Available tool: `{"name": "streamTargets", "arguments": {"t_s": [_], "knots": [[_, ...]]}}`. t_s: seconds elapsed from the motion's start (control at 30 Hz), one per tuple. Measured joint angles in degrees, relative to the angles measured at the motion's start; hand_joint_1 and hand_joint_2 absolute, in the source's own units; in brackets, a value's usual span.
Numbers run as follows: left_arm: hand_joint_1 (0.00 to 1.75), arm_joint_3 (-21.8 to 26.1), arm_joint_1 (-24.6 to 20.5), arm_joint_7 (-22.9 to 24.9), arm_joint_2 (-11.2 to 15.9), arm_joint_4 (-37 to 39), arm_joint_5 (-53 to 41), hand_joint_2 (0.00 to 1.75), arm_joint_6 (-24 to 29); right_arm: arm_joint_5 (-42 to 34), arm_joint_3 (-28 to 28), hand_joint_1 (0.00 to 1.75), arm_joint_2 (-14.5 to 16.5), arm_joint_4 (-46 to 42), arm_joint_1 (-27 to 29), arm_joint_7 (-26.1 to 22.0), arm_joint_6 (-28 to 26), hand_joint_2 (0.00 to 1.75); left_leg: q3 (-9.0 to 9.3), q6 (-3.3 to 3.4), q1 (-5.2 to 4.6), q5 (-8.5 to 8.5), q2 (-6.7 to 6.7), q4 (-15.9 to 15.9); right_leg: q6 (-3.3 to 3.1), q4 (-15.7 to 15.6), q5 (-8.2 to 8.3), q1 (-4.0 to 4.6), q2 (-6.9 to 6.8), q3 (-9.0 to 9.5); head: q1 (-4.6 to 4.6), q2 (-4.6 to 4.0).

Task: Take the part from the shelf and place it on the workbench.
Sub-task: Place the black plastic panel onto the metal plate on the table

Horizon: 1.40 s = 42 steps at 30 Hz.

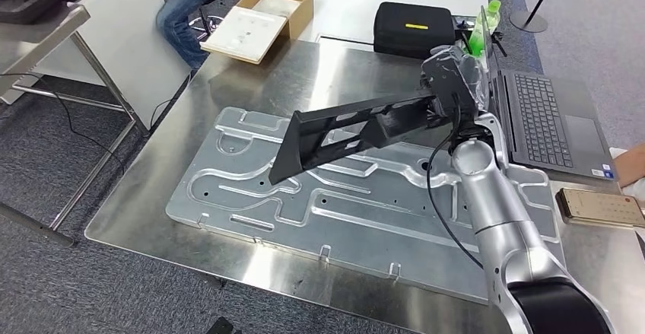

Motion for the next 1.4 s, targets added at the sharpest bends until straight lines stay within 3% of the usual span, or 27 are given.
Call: {"name": "streamTargets", "arguments": {"t_s": [0.07, 0.1, 0.17, 0.3, 0.37, 0.43, 0.47, 0.5, 0.53, 0.63, 0.7, 0.77, 0.83, 0.9, 0.97, 1.0, 1.03, 1.13, 1.2, 1.3, 1.33, 1.4], "knots": [[0.00, 0.15, 0.09, 0.13, 0.07, 0.00, -0.19, 0.00, -0.01, -1.32, -0.02, 0.00, -0.06, 3.01, -1.37, 0.92, 2.03, 1.75, 1.90, -0.05, 0.15, 3.79, -0.02, -4.84, 0.18, 0.54, -0.28, -0.07, 0.22, -0.06, 0.00, 0.00], [0.00, 0.28, 0.09, 0.15, 0.11, 0.00, -0.18, 0.00, -0.09, -1.91, -0.02, 0.00, -0.10, 4.45, -2.21, 1.46, 3.09, 1.75, 3.42, -0.05, 0.17, 5.40, -0.11, -8.22, 0.38, 0.98, -0.52, -0.03, 0.31, -0.23, 0.00, 0.00], [0.00, 0.66, 0.05, 0.11, 0.17, 0.00, 0.06, 0.00, -0.47, -3.18, -0.01, 0.00, -0.26, 7.39, -4.16, 2.63, 5.47, 1.75, 5.21, 0.28, 0.10, 6.70, -0.34, -12.56, 0.90, 1.78, -0.82, 0.05, 0.53, -0.83, 0.02, 0.00], [0.00, 1.25, 0.10, -0.12, 0.26, 0.02, 0.16, 0.00, -1.21, -6.46, 0.02, 0.00, -1.42, 14.03, -7.74, 4.19, 12.35, 1.75, 5.46, 1.40, -0.04, 6.99, -0.37, -13.75, 2.01, 2.44, -1.17, -0.14, 0.57, -1.48, 0.03, 0.00], [0.00, 1.33, -0.03, -0.20, 0.28, 0.02, 0.13, 0.00, -1.27, -7.16, 0.03, 0.00, -2.16, 16.48, -9.06, 4.46, 13.86, 1.75, 5.69, 2.08, 0.09, 7.26, -0.33, -14.19, 2.53, 6.40, -3.54, -0.36, 0.37, -3.23, 0.04, 0.00], [0.00, 1.39, -0.04, -0.22, 0.29, 0.02, 0.12, 0.00, -1.28, -7.52, 0.03, 0.00, -2.62, 18.37, -9.54, 4.63, 14.19, 1.75, 5.75, 2.42, 0.06, 7.25, -0.33, -14.24, 2.92, 13.25, -6.49, -0.51, 0.28, -6.57, 0.03, 0.00], [0.00, 1.42, 0.00, -0.22, 0.31, 0.02, 0.12, 0.00, -1.28, -7.53, 0.03, 0.00, -2.76, 19.11, -9.57, 4.63, 14.24, 1.75, 5.77, 2.45, 0.04, 7.22, -0.32, -14.23, 3.05, 15.67, -7.04, -0.59, 0.26, -7.88, 0.03, 0.00], [0.00, 1.46, 0.03, -0.22, 0.32, 0.02, 0.11, 0.00, -1.28, -7.52, 0.04, 0.00, -2.87, 19.68, -9.59, 4.58, 14.35, 1.75, 5.81, 2.45, 0.03, 7.18, -0.32, -14.23, 3.11, 16.25, -6.59, -0.66, 0.22, -8.33, 0.04, 0.00], [0.00, 1.51, 0.04, -0.22, 0.33, 0.02, 0.06, 0.00, -1.28, -7.55, 0.05, 0.00, -2.98, 20.16, -9.76, 4.54, 14.74, 1.75, 5.89, 2.42, 0.03, 7.14, -0.31, -14.22, 3.11, 14.76, -5.20, -0.71, 0.16, -7.71, 0.04, 0.00], [0.00, 1.71, -0.02, -0.27, 0.34, 0.02, -0.36, 0.00, -1.31, -7.74, 0.24, 0.00, -3.31, 21.71, -11.21, 4.21, 18.10, 1.75, 6.16, 1.99, -0.07, 6.88, -0.27, -14.17, 2.71, 4.60, -0.57, -0.56, -0.16, -2.74, 0.03, 0.00], [0.00, 1.77, -0.04, -0.37, 0.33, 0.02, -0.67, 0.00, -1.42, -7.60, 1.06, 0.00, -3.76, 23.05, -12.57, 3.15, 23.43, 1.75, 6.20, 1.44, -0.16, 6.79, -0.23, -14.22, 2.24, 1.70, -0.30, -0.16, -0.23, -1.32, 0.01, 0.00], [0.00, 1.78, -0.04, -0.53, 0.33, 0.02, -0.99, 0.00, -1.67, -7.54, 2.48, 0.00, -4.59, 24.57, -14.23, 1.90, 29.96, 1.75, 6.31, 0.79, -0.08, 6.71, -0.21, -14.36, 1.61, 1.31, -0.26, -0.03, -0.19, -1.01, 0.00, 0.00], [0.00, 1.78, -0.04, -0.70, 0.33, 0.02, -1.34, 0.00, -1.86, -8.01, 3.70, 0.00, -5.38, 26.09, -15.29, 1.09, 35.25, 0.87, 5.85, 0.36, 0.05, 5.37, -0.24, -12.76, 0.86, 0.62, -0.03, -0.12, -0.34, -0.39, 0.01, 0.00], [0.00, 1.78, 0.02, -0.80, 0.34, 0.03, -1.63, 0.00, -1.89, -8.92, 4.65, 0.00, -6.04, 27.51, -15.45, 0.31, 38.56, 0.00, 3.39, 0.20, 0.09, 2.04, -0.27, -7.06, 0.30, 0.21, 0.14, -0.07, -0.54, -0.09, 0.01, 0.00], [0.00, 1.78, 0.17, -0.81, 0.34, 0.04, -1.81, 0.00, -1.89, -9.67, 5.46, 0.00, -6.68, 28.78, -15.43, -0.41, 40.05, 0.00, 0.29, 0.13, 0.08, -0.56, -0.27, -0.55, 0.06, 0.35, 0.16, 0.05, -0.50, -0.28, 0.00, 0.00], [0.00, 1.78, 0.26, -0.81, 0.34, 0.04, -1.91, 0.00, -1.88, -9.94, 5.89, 0.00, -6.98, 29.30, -15.42, -0.85, 40.50, 0.00, -0.24, 0.11, 0.08, -0.36, -0.26, 0.54, 0.01, 0.48, 0.12, 0.07, -0.38, -0.36, 0.00, 0.00], [0.00, 1.78, 0.32, -0.81, 0.34, 0.04, -2.03, 0.00, -1.87, -10.17, 6.31, 0.00, -7.27, 29.73, -15.41, -1.32, 40.78, 0.00, 0.18, 0.15, 0.09, 0.83, -0.26, -0.38, 0.01, 0.65, 0.06, 0.07, -0.25, -0.42, -0.01, 0.00], [0.00, 1.82, 0.30, -0.80, 0.39, 0.04, -2.28, 0.00, -1.78, -10.65, 7.38, 0.00, -7.96, 30.46, -15.37, -2.96, 40.17, 0.00, 4.73, 0.56, 0.03, 5.70, -0.35, -10.03, 0.35, 1.43, -0.33, 0.15, 0.16, -0.62, 0.00, 0.00], [0.00, 1.91, 0.26, -0.81, 0.43, 0.05, -2.31, 0.00, -1.58, -10.74, 7.76, 0.00, -8.27, 30.52, -15.04, -4.92, 37.04, 0.00, 6.17, 0.86, -0.09, 6.24, -0.47, -13.25, 0.87, 1.76, -0.38, 0.25, 0.34, -0.97, 0.00, 0.00], [0.00, 2.16, 0.28, -0.99, 0.40, 0.07, -2.48, 0.00, -1.10, -10.73, 7.90, 0.00, -8.37, 28.10, -12.35, -10.81, 27.93, 0.00, 6.36, 1.64, -0.09, 6.60, -0.46, -14.00, 1.74, 1.89, -0.46, 0.10, 0.41, -1.20, 0.01, 0.00], [0.00, 2.24, 0.23, -1.08, 0.39, 0.07, -2.59, 0.00, -0.92, -10.53, 7.89, 0.00, -8.33, 26.12, -10.79, -13.24, 23.97, 0.00, 6.46, 1.96, -0.02, 6.81, -0.42, -14.27, 2.03, 2.72, -1.17, 0.04, 0.34, -1.53, 0.02, 0.00], [0.00, 2.39, 0.13, -1.21, 0.32, 0.07, -2.78, 0.00, -0.68, -8.85, 7.79, 0.00, -8.07, 20.50, -6.99, -16.80, 15.34, 0.00, 6.57, 2.40, 0.08, 7.04, -0.38, -14.55, 2.56, 7.65, -4.20, -0.21, 0.19, -3.63, 0.03, 0.00]]}}
